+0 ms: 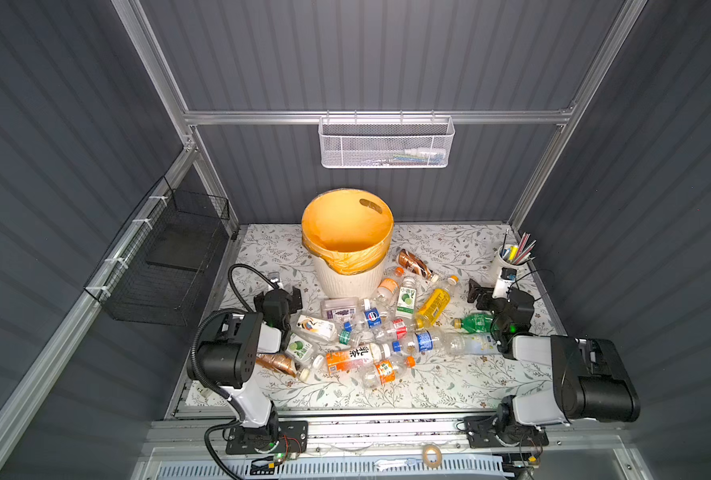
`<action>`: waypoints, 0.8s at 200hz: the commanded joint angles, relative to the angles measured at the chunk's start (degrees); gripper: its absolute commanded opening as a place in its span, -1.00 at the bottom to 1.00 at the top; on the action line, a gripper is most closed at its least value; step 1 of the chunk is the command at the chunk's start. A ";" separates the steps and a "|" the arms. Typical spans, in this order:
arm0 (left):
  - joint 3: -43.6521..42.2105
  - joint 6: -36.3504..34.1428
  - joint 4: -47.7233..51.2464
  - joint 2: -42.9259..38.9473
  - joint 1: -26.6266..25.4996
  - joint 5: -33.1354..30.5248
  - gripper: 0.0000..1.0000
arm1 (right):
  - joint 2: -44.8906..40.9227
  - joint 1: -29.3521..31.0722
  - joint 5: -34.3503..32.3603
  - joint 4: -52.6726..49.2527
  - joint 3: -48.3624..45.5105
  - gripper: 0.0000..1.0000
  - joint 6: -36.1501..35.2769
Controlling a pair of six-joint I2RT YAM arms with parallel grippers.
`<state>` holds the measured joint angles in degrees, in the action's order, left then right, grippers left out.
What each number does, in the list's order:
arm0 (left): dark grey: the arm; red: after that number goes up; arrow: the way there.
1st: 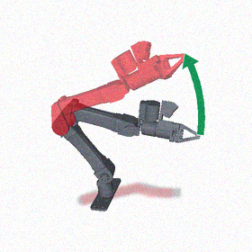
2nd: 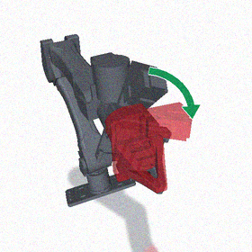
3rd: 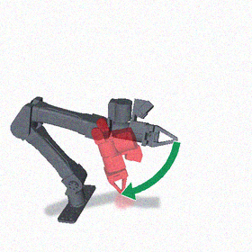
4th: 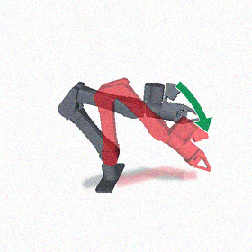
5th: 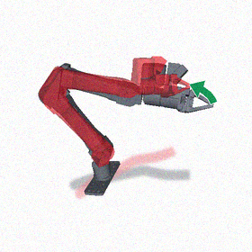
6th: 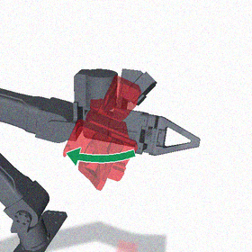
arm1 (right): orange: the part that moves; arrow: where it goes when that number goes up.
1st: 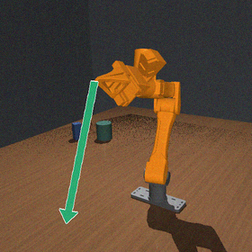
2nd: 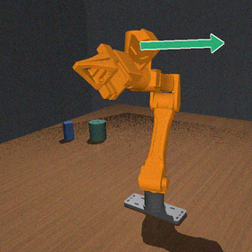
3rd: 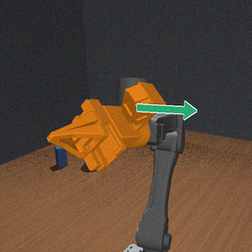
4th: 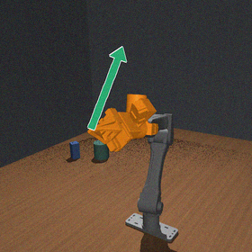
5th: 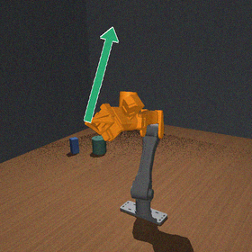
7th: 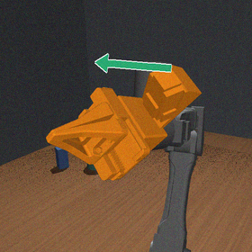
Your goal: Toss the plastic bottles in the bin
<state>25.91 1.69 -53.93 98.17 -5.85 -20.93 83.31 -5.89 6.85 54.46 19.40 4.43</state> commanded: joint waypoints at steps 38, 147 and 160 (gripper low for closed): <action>0.19 -0.55 -0.38 0.25 0.31 0.09 0.99 | 0.45 0.18 -0.52 1.44 -0.66 0.98 -0.51; 1.22 0.01 1.43 -1.27 0.31 -1.14 0.99 | -2.34 0.14 -4.32 -3.57 1.42 0.98 1.11; 6.87 1.67 16.79 -6.28 0.31 -3.29 0.99 | -6.78 0.13 -5.54 -19.39 7.61 0.98 2.85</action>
<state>26.28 1.74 -52.18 97.73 -5.85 -21.19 82.32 -5.89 5.26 52.14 19.75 4.75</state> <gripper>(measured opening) 0.994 0.991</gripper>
